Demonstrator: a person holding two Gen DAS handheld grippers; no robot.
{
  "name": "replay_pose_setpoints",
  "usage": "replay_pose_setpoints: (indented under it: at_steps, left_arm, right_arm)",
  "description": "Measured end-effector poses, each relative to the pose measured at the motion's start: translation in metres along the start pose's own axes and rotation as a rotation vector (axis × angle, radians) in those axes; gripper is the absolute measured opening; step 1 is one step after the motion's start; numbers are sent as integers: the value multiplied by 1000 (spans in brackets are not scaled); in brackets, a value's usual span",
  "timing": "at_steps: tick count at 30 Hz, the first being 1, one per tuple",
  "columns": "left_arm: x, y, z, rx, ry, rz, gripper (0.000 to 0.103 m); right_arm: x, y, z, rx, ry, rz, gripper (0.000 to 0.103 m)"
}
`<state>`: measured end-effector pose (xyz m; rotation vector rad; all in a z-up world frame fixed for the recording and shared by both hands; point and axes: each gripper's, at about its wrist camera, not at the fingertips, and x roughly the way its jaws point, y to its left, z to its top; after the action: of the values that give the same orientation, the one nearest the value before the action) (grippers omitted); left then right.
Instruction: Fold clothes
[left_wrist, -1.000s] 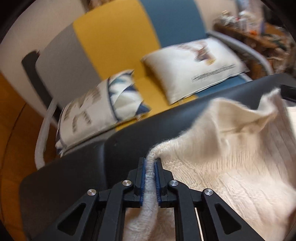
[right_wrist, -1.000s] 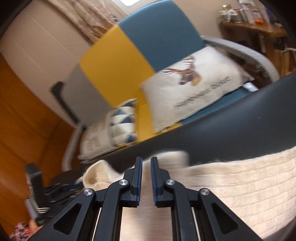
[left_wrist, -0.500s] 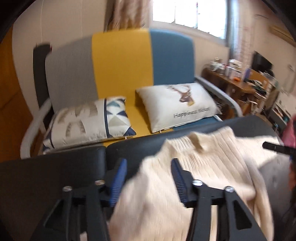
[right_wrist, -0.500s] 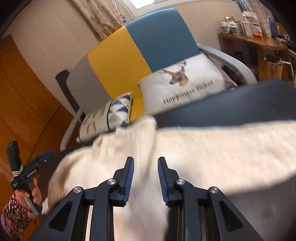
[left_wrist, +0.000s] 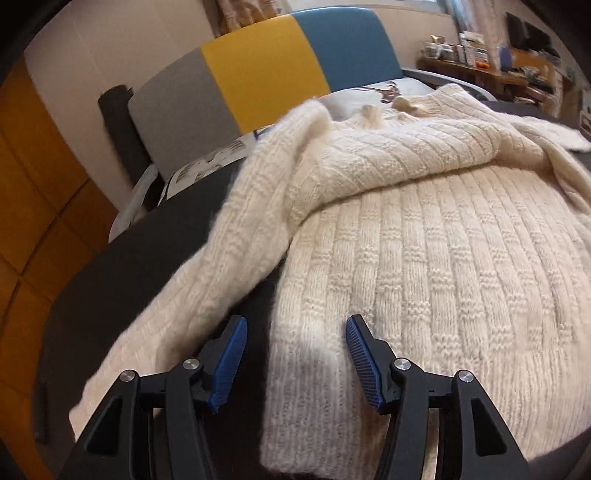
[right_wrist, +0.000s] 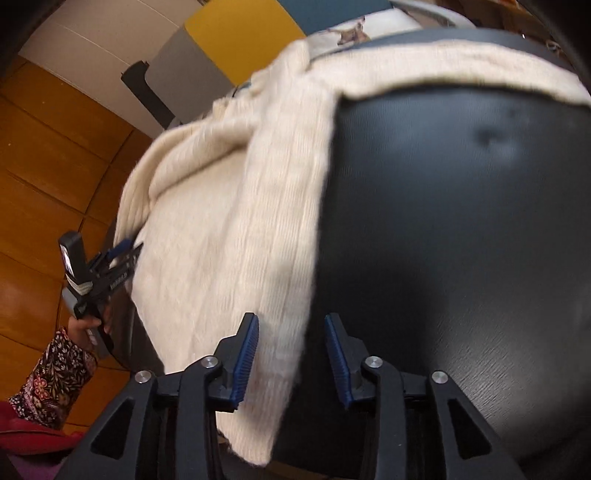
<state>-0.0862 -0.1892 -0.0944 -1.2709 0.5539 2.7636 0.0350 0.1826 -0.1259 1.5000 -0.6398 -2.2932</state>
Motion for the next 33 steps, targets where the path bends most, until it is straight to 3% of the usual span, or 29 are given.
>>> replay_pose_setpoints:
  at_steps: [4, 8, 10, 12, 14, 19, 26, 29, 30, 31, 33]
  left_arm:
    - [4, 1, -1, -53, 17, 18, 58]
    - [1, 11, -12, -187, 58, -28, 58]
    - [1, 16, -16, -240, 76, -52, 58]
    - [-3, 11, -20, -206, 85, -31, 58]
    - [-8, 7, -24, -177, 97, -17, 58]
    - [-25, 2, -35, -151, 177, -54, 57]
    - [-55, -19, -48, -128, 229, -162, 56]
    - [-65, -32, -52, -128, 237, -212, 56]
    - [-68, -36, -54, -129, 239, -225, 56]
    - [-71, -41, -54, -129, 240, -237, 56]
    - [-76, -50, -56, -130, 243, -259, 56]
  right_arm:
    - [3, 7, 3, 28, -21, -1, 39]
    - [11, 18, 1, 8, -14, 46, 37]
    - [12, 27, 1, -55, -15, 7, 16]
    - [9, 30, 3, -68, -25, 9, 9]
    - [-4, 29, 7, -55, -65, 28, 8]
    - [-41, 26, 23, -63, -164, 10, 5]
    - [-63, 11, 40, -79, -210, -66, 5]
    - [-56, 15, 35, -121, -178, -83, 12]
    - [-50, 18, 32, -133, -167, -99, 22]
    - [-45, 20, 28, -146, -154, -111, 26]
    - [-35, 24, 20, -187, -119, -99, 26]
